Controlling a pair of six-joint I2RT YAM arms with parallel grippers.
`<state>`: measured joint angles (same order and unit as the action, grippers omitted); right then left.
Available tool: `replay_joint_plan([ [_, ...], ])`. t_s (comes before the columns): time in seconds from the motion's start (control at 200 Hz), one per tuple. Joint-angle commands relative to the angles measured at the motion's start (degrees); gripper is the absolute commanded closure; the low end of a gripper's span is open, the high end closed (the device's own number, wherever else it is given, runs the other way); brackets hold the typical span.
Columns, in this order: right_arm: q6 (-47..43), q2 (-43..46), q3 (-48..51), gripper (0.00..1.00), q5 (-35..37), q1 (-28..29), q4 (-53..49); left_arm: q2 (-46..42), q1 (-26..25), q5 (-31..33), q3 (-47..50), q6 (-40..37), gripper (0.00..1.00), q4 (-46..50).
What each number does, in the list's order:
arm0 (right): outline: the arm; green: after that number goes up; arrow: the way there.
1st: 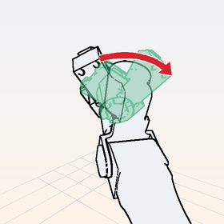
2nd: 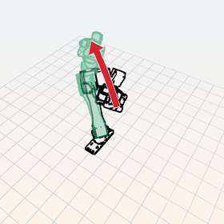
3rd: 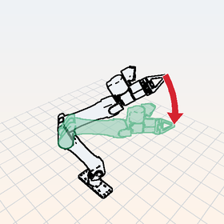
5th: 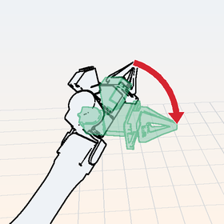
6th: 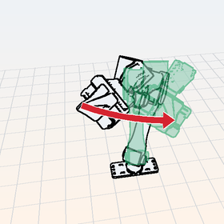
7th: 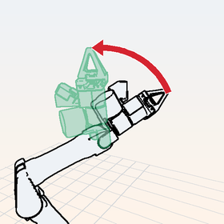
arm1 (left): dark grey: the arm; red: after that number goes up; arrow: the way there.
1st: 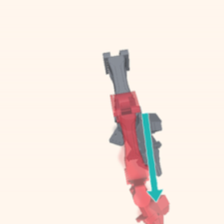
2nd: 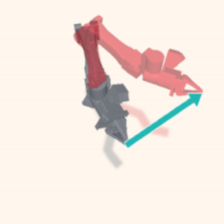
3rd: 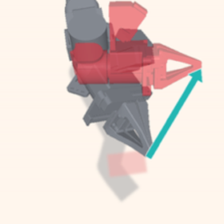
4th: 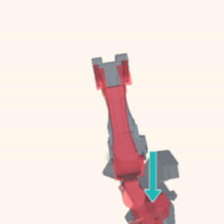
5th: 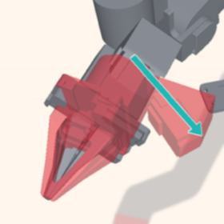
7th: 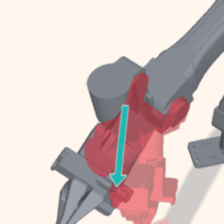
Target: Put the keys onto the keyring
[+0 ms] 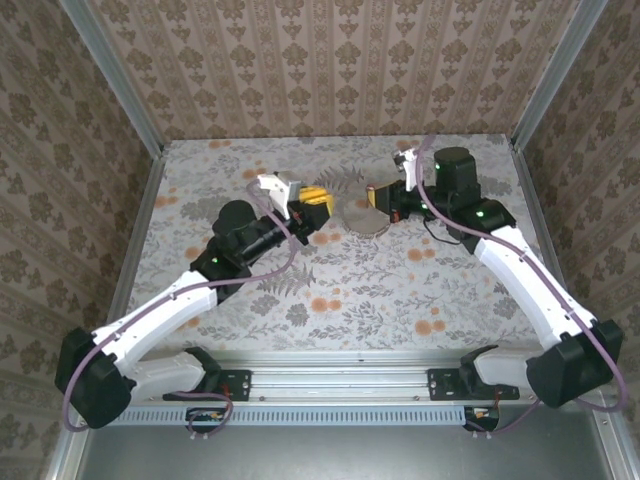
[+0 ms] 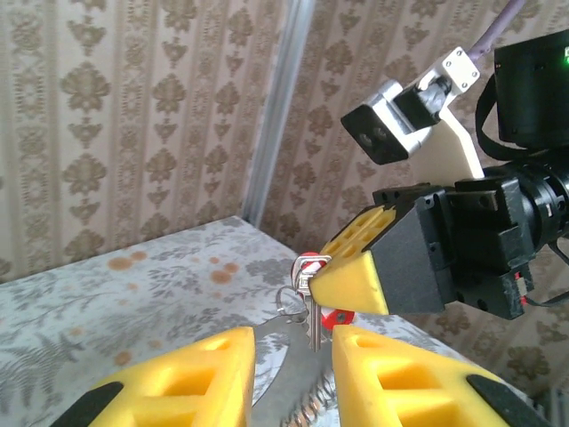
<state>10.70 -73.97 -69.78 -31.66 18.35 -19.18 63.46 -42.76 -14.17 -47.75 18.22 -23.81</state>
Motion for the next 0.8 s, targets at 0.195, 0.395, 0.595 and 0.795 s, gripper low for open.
replay_joint_plan([
  [0.195, -0.45, -16.89, -11.95, 1.00, -0.86, -0.21, 5.07, -5.27, 2.71, 3.36, 2.60, -0.86, 0.69, 4.92],
  [0.395, -2.53, -28.63, -23.58, 1.00, -1.63, -0.22, 1.04, -9.12, 3.87, 3.79, 4.02, -1.36, 0.69, 8.08],
  [0.595, 0.61, -34.04, -21.65, 1.00, -1.97, 2.06, 3.63, -11.51, 4.18, 4.51, 5.60, -0.39, 0.68, 8.45],
  [0.795, 5.69, -33.20, -8.62, 1.00, 0.38, 6.44, 10.05, -11.25, 4.10, 4.24, 5.49, 0.93, 0.68, 8.61],
])
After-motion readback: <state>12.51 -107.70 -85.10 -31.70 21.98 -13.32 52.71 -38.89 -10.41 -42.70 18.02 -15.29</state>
